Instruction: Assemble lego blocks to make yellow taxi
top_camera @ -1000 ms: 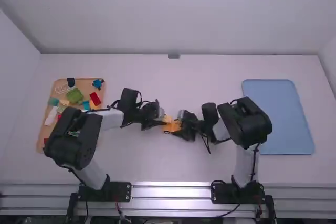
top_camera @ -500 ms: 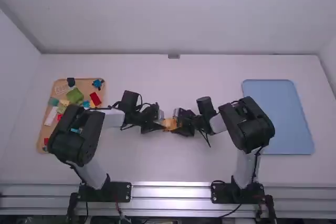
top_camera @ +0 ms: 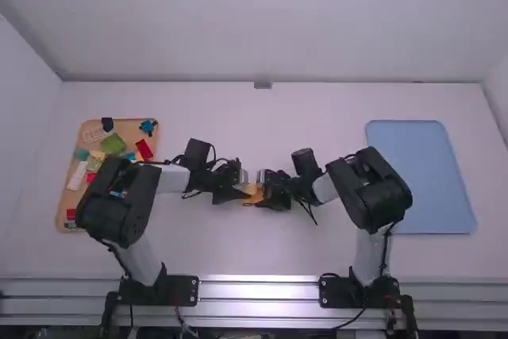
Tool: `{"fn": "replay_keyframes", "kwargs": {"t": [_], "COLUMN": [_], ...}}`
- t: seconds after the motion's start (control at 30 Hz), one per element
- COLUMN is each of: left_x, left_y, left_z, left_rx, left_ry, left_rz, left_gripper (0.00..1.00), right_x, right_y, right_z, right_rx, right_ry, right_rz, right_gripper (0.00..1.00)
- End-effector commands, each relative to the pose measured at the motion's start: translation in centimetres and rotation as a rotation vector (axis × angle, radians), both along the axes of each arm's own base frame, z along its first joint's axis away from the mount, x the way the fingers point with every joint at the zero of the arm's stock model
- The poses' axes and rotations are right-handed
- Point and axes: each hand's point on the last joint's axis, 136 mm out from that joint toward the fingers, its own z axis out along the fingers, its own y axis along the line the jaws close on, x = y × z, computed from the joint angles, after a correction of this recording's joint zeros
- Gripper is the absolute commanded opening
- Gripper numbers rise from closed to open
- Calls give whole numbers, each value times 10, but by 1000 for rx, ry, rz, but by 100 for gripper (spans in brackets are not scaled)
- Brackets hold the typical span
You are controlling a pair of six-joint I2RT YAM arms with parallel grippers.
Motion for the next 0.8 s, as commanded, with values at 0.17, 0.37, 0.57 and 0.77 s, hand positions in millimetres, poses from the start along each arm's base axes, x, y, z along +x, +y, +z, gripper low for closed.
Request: {"fn": "replay_keyframes", "kwargs": {"t": [0.17,0.37,0.57,0.77], "left_x": [-2,-2,3,8], "left_y": [7,4,1,-1], "left_z": [-13,-10,-2,-10], "left_rx": [59,40,19,10], "left_ry": [13,2,-14,-17], "left_rz": [18,7,0,7], "left_gripper": [2,2,2,2], "right_x": [7,14,14,6], "right_y": [-6,-12,-13,-5], "right_z": [-5,-4,-4,-6], "right_rx": [-37,-32,-31,-38], "right_ry": [-10,15,25,5], "right_rz": [-35,-77,-84,-41], "right_gripper": [36,37,37,37]}}
